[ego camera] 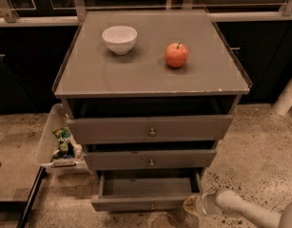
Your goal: Close bottom drawer
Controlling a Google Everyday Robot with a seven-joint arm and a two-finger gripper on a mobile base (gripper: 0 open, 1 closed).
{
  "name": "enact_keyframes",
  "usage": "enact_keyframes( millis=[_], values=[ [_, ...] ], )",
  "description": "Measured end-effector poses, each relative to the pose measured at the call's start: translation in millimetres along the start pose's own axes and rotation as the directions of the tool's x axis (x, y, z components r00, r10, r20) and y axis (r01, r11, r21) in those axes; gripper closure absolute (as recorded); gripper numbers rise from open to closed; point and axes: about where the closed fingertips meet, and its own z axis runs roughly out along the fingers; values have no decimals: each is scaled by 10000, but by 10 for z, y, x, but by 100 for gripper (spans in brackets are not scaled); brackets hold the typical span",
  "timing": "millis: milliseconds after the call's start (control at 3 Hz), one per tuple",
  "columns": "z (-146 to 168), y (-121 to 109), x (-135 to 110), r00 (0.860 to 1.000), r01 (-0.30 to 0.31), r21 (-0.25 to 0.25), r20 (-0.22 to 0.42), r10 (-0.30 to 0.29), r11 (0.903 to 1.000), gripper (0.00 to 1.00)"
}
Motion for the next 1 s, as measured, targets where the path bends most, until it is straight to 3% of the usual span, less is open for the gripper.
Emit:
enact_keyframes(
  millis=[1000],
  values=[
    [1,1,0,10000,0,-1,1,0,10000,34]
  ],
)
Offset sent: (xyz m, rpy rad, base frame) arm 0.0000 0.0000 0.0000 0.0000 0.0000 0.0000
